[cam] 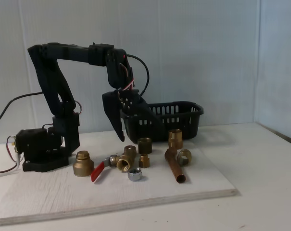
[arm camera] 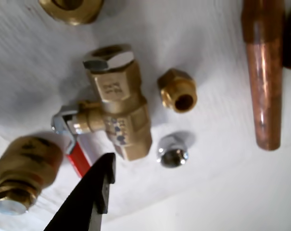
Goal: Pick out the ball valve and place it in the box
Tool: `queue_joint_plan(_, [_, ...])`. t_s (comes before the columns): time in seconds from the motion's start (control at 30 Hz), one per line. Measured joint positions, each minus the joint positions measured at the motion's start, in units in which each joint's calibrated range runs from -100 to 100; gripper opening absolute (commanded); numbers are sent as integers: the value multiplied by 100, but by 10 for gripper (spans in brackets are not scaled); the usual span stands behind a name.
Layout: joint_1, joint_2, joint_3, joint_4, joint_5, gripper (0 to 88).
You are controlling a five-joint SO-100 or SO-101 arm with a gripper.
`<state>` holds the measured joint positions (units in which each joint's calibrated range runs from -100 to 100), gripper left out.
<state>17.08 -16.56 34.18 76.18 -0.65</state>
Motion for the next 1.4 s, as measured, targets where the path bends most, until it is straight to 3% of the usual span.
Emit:
queue_joint_plan(0.5, [-133,0,990,-17,0,481])
queue_joint_plan(0.73, [-133,0,990,-17,0,293])
queue_joint_plan(0.83, [-133,0,990,-17,0,254])
queue_joint_plan(1.2, [-133,0,990,-34,0,250])
queue_joint_plan(1.4, [-133,0,1171,-653,0,250])
